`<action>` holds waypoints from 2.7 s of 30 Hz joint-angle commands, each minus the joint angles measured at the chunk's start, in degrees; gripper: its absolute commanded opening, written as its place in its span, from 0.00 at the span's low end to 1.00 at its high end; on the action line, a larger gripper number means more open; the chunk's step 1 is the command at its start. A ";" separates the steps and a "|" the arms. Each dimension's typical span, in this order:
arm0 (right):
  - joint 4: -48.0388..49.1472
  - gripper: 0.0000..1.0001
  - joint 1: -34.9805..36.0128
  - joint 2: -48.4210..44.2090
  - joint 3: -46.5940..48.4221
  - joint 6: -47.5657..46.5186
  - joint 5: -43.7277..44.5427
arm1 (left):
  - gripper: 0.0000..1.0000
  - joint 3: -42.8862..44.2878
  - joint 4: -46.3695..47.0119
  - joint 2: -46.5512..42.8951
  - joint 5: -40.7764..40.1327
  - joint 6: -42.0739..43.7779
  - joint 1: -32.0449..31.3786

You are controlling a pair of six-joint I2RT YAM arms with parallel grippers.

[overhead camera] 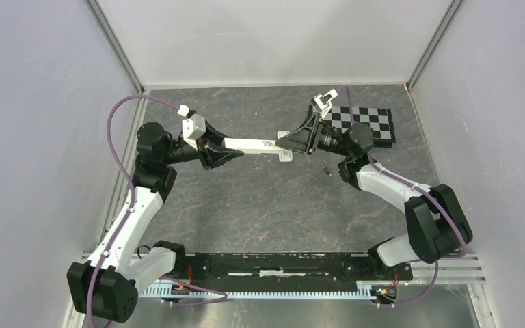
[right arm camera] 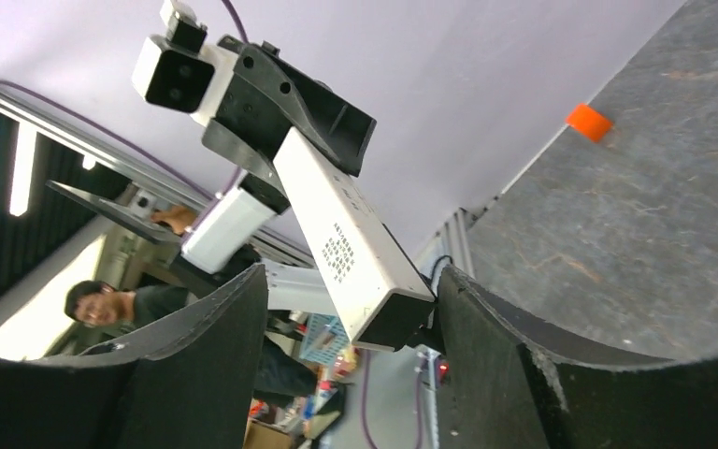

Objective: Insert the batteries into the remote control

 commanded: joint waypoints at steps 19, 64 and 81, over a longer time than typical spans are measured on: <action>2.42 0.28 5.51 7.51 4.20 7.98 0.19 | 0.02 -1.76 12.78 0.60 -1.89 -8.05 -3.91; -36.87 0.58 10.66 8.56 19.94 -29.33 6.86 | 0.02 -3.08 1.82 6.52 -5.63 0.70 -7.25; -20.58 0.81 8.60 -2.55 4.89 0.76 36.76 | 0.02 -11.10 15.92 0.40 -26.15 -2.15 -7.25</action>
